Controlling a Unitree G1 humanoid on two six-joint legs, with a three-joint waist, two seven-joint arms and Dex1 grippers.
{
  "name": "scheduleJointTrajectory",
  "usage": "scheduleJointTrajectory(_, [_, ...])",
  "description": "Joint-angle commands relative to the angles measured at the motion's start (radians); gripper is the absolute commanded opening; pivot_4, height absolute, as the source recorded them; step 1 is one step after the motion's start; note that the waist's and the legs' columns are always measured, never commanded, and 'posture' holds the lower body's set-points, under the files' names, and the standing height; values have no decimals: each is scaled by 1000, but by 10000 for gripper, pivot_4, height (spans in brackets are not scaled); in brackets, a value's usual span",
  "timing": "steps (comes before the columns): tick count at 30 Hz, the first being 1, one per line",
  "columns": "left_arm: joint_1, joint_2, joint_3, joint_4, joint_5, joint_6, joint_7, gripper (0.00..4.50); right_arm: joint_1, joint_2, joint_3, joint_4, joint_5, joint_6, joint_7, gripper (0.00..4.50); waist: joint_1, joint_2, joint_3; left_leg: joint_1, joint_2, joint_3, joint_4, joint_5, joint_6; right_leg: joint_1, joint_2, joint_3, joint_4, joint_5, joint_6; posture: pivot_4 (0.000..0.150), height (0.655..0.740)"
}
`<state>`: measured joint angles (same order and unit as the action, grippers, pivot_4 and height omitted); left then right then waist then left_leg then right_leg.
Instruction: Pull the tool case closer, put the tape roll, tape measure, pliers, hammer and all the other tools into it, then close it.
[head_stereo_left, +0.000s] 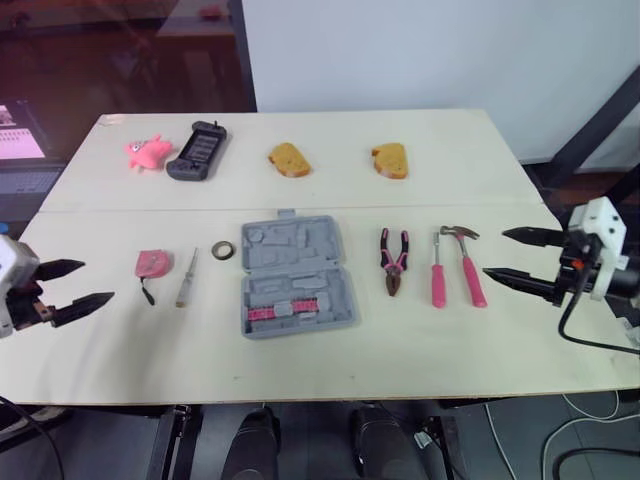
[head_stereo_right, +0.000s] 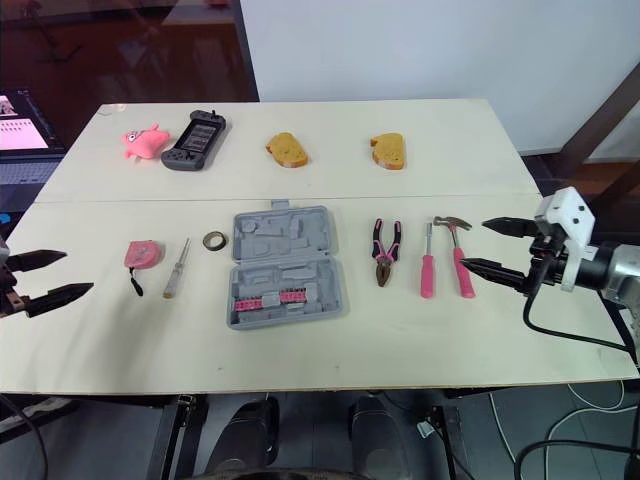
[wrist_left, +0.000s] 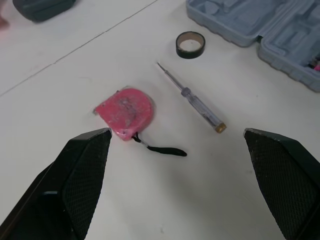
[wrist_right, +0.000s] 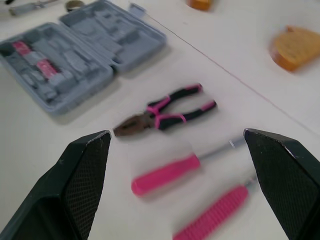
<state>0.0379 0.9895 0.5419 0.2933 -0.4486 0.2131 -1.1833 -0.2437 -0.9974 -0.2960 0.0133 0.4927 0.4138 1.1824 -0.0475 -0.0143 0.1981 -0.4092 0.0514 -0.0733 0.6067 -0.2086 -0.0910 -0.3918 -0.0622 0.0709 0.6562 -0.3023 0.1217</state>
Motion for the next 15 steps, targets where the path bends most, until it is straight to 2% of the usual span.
scheduleJointTrajectory(1, [166,-130,114,-298,-108,109,112,44490,-105,28,84,-142,61,109,-26,45000,-9,0,0,0,0,1,0,0,0,-1,0,1,0,0,0,1500,7400])
scheduleJointTrajectory(6, [317,-272,149,-563,-132,163,250,44490,-184,16,239,-216,17,134,35,45000,7,-3,0,0,1,0,2,0,0,-1,1,1,1,0,0,1500,7400])
scheduleJointTrajectory(10, [425,-404,144,-766,-139,173,374,44490,-315,68,342,-246,34,193,50,45000,6,-4,0,0,0,3,5,0,0,0,0,3,0,-1,-3,1500,7400])
scheduleJointTrajectory(15, [479,-468,104,-865,-136,181,448,44490,-398,109,390,-239,36,231,52,45000,9,-4,-1,0,0,2,5,0,0,0,0,3,0,-1,-3,1500,7400])
